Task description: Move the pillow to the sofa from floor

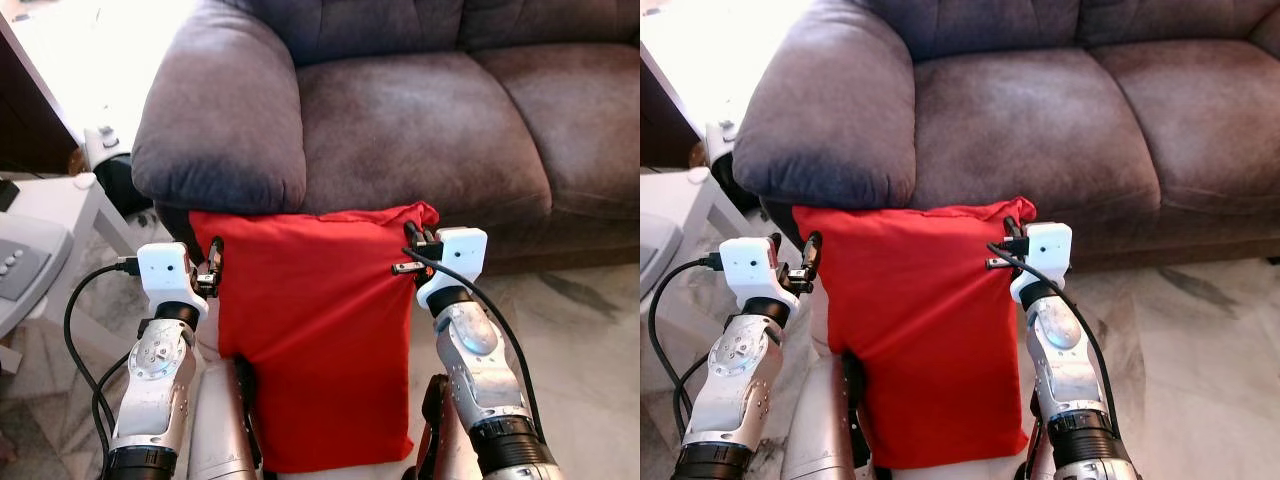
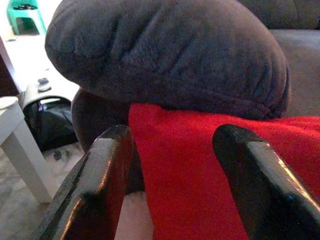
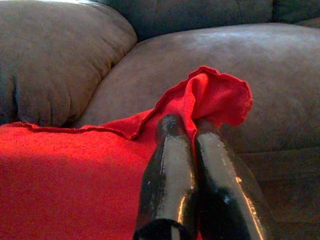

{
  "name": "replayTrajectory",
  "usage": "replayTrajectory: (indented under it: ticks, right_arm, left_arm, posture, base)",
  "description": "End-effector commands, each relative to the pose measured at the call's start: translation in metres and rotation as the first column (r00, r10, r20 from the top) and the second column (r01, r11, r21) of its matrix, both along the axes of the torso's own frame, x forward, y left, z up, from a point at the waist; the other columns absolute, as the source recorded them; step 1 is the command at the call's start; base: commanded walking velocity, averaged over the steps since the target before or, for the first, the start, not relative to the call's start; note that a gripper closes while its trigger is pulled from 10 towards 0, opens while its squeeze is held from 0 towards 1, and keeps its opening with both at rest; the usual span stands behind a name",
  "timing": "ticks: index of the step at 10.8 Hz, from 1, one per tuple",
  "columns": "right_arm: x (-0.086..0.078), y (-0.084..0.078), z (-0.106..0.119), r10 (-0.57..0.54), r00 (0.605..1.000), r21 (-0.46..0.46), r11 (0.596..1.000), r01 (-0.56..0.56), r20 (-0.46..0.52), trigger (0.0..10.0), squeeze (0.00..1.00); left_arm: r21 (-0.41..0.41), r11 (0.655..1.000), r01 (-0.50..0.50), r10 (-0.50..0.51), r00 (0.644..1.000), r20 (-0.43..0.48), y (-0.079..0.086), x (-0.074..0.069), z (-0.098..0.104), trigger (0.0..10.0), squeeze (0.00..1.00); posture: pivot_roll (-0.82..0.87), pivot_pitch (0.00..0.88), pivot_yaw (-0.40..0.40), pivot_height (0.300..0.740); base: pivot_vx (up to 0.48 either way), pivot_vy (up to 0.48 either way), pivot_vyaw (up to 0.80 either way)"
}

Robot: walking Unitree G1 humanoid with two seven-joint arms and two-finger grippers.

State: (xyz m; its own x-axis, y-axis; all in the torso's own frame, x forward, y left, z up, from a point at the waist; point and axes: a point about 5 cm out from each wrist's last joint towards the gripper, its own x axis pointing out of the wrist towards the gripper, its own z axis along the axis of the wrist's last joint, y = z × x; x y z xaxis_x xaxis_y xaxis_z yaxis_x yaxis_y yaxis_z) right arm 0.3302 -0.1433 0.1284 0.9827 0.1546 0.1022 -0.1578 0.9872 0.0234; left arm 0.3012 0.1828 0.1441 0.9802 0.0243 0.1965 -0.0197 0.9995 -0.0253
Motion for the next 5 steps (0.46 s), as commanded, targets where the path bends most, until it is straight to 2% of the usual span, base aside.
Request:
replayTrajectory:
  ticks: [1,5]
  right_arm:
    - [0.0006,-0.0023,0.0142,-0.014,0.998,0.011,1.0,0.013,0.063,10.0,0.0]
    - [0.0006,-0.0016,0.0136,-0.012,0.998,0.011,1.0,0.011,0.058,10.0,0.0]
  left_arm:
    - [0.003,1.0,-0.008,0.008,1.0,-0.006,0.0029,0.0006,-0.0015,10.0,0.0]
    - [0.001,1.0,-0.009,0.009,1.0,-0.007,0.0028,0.0,-0.0021,10.0,0.0]
  posture:
    - [0.12,0.17,0.023,0.549]
    - [0.12,0.171,0.021,0.624]
  base:
    - [0.0,0.0,0.0]
    - [0.0,0.0,0.0]
